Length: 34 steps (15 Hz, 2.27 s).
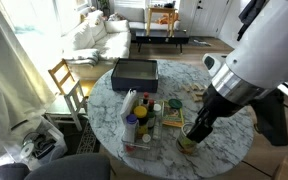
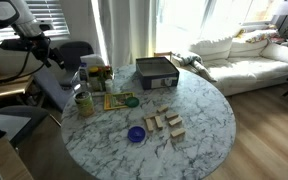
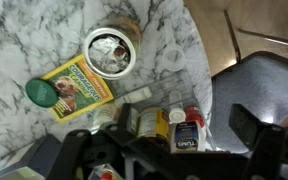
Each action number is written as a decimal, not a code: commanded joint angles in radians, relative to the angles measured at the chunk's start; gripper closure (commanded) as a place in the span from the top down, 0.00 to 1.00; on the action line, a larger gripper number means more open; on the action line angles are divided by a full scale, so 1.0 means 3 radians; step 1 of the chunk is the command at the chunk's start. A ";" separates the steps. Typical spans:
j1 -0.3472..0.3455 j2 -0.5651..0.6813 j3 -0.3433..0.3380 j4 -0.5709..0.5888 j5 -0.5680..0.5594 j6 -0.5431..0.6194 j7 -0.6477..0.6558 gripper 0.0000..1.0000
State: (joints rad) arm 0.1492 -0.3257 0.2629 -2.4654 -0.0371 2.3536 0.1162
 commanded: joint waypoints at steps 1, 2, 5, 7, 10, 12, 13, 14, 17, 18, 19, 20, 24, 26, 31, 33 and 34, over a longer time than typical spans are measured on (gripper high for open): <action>0.0104 0.0541 -0.0141 0.0241 0.0080 0.0239 -0.0415 1.00; 0.0067 0.0621 -0.0135 0.0279 0.0026 0.0306 -0.0335 1.00; 0.0092 0.0535 -0.0143 0.0218 0.0036 0.0271 -0.0275 1.00; 0.0090 0.0616 -0.0152 0.0274 0.0037 0.0279 -0.0283 1.00; 0.0091 0.0623 -0.0152 0.0289 0.0037 0.0279 -0.0283 1.00; 0.0104 0.0717 -0.0172 0.0328 0.0119 0.0336 -0.0390 1.00; 0.0090 0.0839 -0.0187 0.0399 0.0089 0.0429 -0.0452 1.00; 0.0105 0.0896 -0.0199 0.0432 0.0163 0.0493 -0.0542 1.00; 0.0120 0.1168 -0.0199 0.0637 0.0245 0.0611 -0.0818 1.00; 0.0113 0.1259 -0.0194 0.0709 0.0261 0.0628 -0.0904 1.00; 0.0099 0.1351 -0.0190 0.0781 0.0261 0.0632 -0.0975 1.00; 0.0088 0.1425 -0.0183 0.0843 0.0258 0.0622 -0.1026 1.00; 0.0059 0.1703 -0.0151 0.0997 0.0278 0.0729 -0.1190 1.00; 0.0044 0.1803 -0.0130 0.1004 0.0333 0.0822 -0.1195 1.00; 0.0017 0.2030 -0.0129 0.0969 0.0265 0.1301 -0.1176 1.00; 0.0001 0.2090 -0.0128 0.0974 0.0243 0.1400 -0.1159 1.00; -0.0009 0.2110 -0.0131 0.0975 0.0241 0.1425 -0.1144 1.00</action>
State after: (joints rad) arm 0.1616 0.2803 0.2180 -2.1755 0.0316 2.7424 -0.2153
